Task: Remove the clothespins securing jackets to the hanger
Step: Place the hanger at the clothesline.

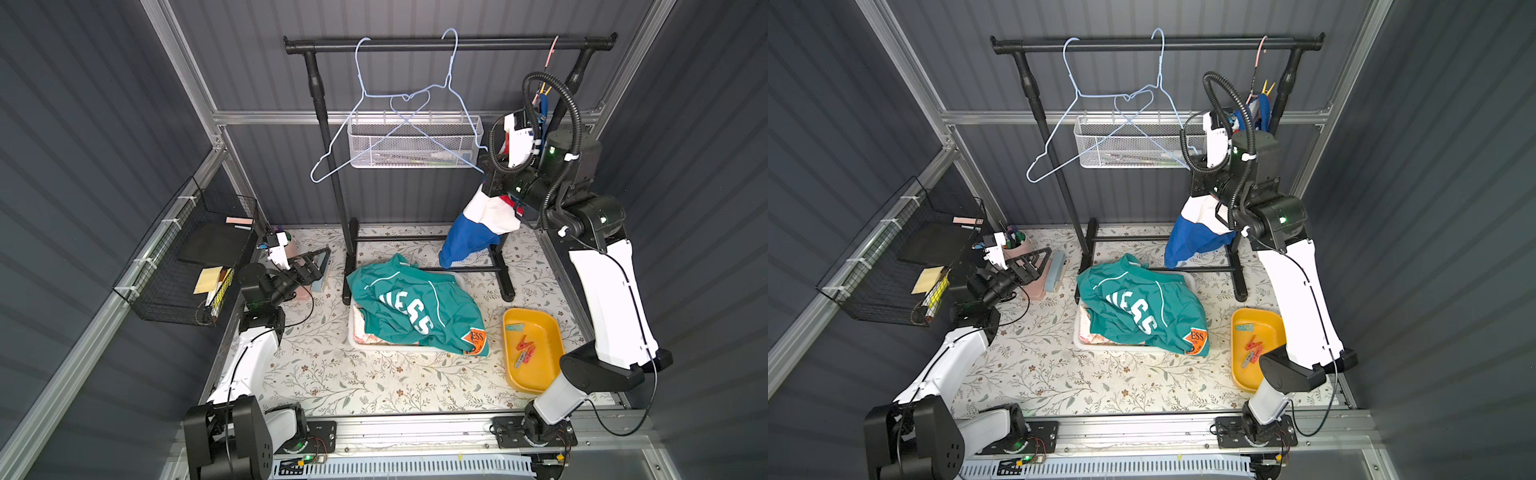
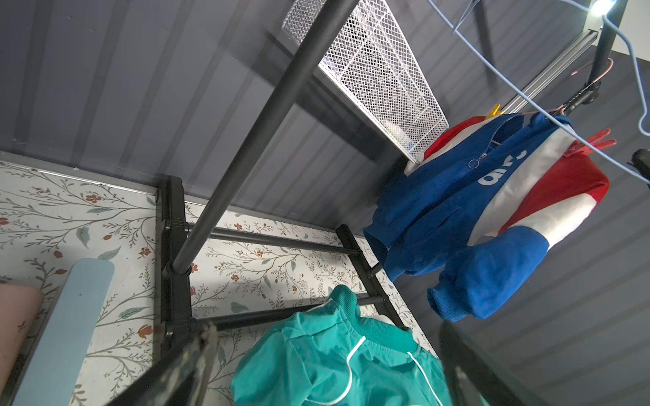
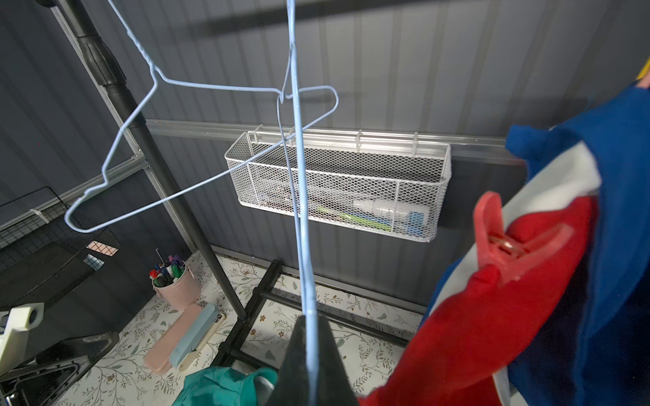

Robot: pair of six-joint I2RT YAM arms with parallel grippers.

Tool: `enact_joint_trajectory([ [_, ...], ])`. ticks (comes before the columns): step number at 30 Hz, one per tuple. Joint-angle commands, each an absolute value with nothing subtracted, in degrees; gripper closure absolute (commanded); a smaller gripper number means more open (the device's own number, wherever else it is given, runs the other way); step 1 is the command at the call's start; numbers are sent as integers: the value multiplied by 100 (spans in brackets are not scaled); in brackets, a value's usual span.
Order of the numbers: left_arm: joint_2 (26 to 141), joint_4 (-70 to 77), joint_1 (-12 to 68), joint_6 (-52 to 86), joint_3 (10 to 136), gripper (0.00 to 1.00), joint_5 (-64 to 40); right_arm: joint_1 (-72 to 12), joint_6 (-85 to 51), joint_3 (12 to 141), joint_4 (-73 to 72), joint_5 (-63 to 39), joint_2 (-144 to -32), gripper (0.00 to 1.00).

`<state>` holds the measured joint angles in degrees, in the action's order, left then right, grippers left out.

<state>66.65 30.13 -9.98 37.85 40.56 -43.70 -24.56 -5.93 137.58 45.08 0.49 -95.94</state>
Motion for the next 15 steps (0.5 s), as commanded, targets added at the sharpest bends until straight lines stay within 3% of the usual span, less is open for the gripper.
enact_joint_trajectory([
  [1, 6557, 3076, -1028, 3641, 3964, 1, -4429, -2513, -496, 13575, 4487, 64, -9440, 100],
  [4, 6552, 3051, -1024, 3625, 3964, 1, -4429, -2557, -516, 13433, 4446, 50, -9335, 100],
  [5, 6546, 3050, -1028, 3621, 3964, 1, -4430, -2575, -538, 13405, 4440, 25, -9294, 95],
  [10, 6509, 3006, -1024, 3531, 4024, 1, -4343, -2592, -644, 13077, 4263, -213, -9094, 43],
  [13, 6502, 2960, -967, 3413, 4100, 1, -4241, -2593, -727, 12781, 4049, -379, -8904, 22],
  [15, 6579, 2657, -773, 3094, 4279, 1, -4093, -2593, -787, 12606, 3920, -455, -8784, 16],
])
